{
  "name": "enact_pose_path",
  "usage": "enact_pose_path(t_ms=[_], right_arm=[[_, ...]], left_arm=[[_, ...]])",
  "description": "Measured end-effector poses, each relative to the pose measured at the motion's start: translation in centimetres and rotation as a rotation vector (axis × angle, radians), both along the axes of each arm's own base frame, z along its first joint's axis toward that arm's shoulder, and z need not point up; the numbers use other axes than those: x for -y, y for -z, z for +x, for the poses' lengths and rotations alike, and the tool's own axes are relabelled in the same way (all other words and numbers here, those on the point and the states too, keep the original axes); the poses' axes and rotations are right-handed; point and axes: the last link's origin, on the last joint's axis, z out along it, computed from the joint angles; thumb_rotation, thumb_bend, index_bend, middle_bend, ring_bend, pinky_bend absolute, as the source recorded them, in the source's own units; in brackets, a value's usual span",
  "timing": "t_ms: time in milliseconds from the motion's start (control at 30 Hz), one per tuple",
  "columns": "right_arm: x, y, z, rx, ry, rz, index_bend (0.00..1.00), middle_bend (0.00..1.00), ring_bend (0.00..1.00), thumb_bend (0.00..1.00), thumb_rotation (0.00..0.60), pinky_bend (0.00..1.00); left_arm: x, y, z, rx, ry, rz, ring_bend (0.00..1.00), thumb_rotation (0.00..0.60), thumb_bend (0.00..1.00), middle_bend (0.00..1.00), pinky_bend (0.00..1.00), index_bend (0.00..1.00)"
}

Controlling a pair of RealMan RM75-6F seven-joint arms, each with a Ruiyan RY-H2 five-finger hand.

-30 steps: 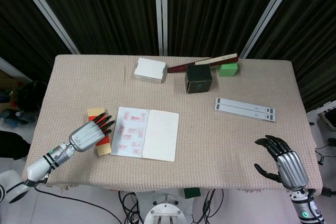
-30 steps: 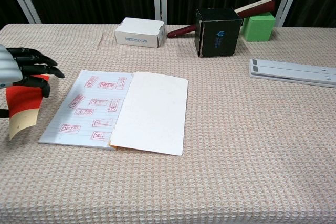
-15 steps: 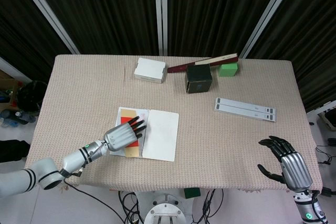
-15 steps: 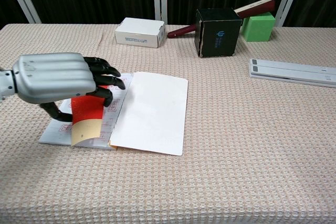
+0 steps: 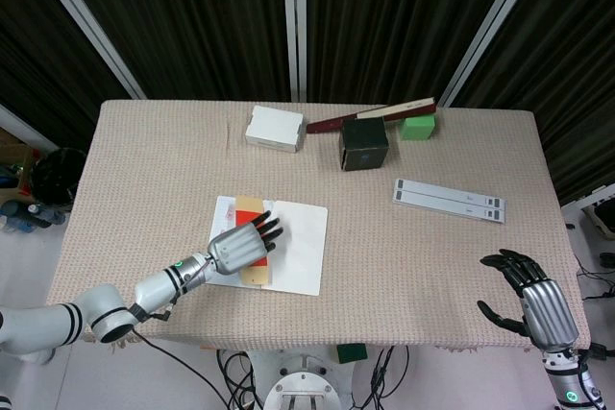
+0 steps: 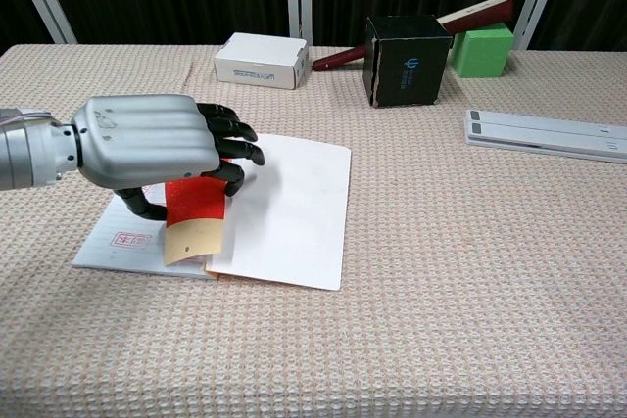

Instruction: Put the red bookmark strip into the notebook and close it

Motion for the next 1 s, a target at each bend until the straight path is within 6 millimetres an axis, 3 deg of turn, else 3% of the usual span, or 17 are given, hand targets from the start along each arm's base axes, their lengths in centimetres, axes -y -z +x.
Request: enact_pose_path(t_ms=[1000], right_arm=[[0.1,0.0,0.0,0.001,0.002,-0.002,0.29,0.27,0.17,0.18,0.600,0.23]], left_arm=[[0.6,-0.5,-1.0,-0.039,0.015,0.007,0.08,0.600,0.21,0.10,0.13,0.25]])
